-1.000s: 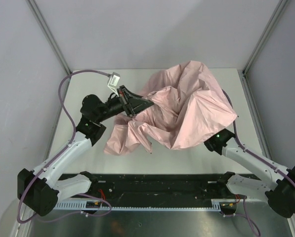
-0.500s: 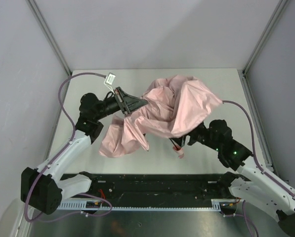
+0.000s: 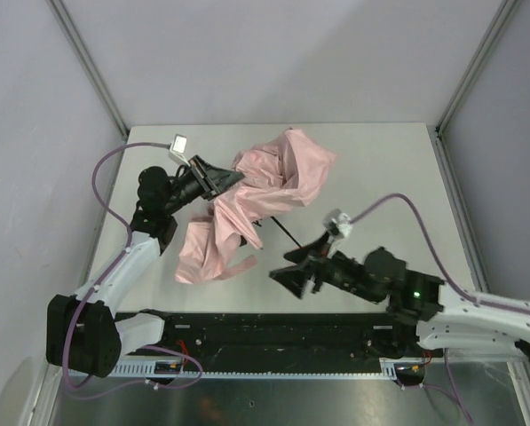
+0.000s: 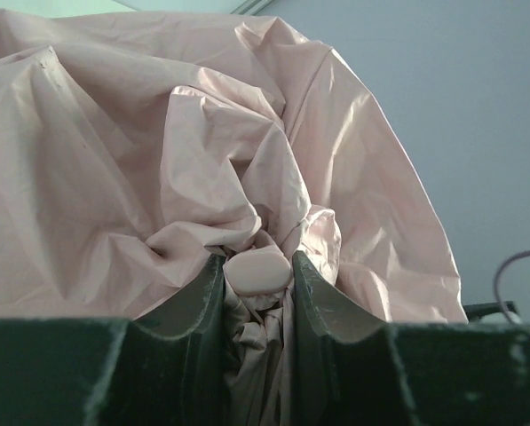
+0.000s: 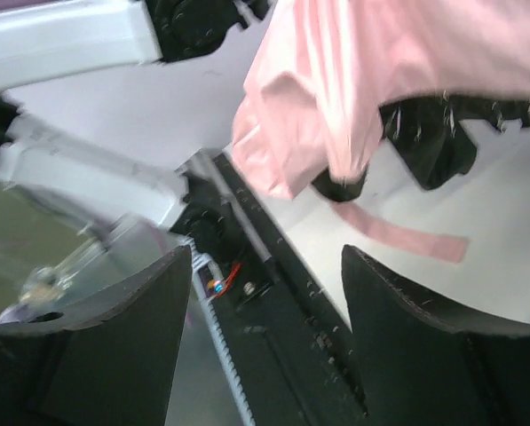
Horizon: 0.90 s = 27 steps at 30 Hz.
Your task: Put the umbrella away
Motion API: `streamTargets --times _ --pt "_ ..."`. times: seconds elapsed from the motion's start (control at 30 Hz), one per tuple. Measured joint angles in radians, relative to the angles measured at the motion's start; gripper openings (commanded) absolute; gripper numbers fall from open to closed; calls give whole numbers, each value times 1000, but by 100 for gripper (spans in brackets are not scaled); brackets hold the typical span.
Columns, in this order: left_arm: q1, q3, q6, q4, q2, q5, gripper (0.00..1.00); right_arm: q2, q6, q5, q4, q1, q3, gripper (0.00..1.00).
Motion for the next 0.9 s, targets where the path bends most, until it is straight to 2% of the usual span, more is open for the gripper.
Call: streamTargets --times 0.2,0.33,0.43,0.6,0.63,0.67,0.73,0.9 --pt "0 0 24 -29 -2 -18 0 385 -136 258 -19 60 313 66" --pt "0 0 34 -45 -4 -18 0 491 -216 331 -43 60 395 52" --pt "0 0 40 -51 -4 -14 0 532 -262 352 -62 59 415 46" --pt "0 3 51 -55 -4 2 0 569 -309 345 -89 60 422 34" --pt "0 5 57 -55 -4 6 0 574 -313 336 -97 59 423 27" --pt "0 7 60 -55 -4 11 0 576 -321 319 -106 59 423 15" --pt "-2 14 74 -54 -4 26 0 577 -336 276 -122 59 425 4" --pt "-14 27 118 -41 -16 67 0 577 -323 63 -158 58 472 0"
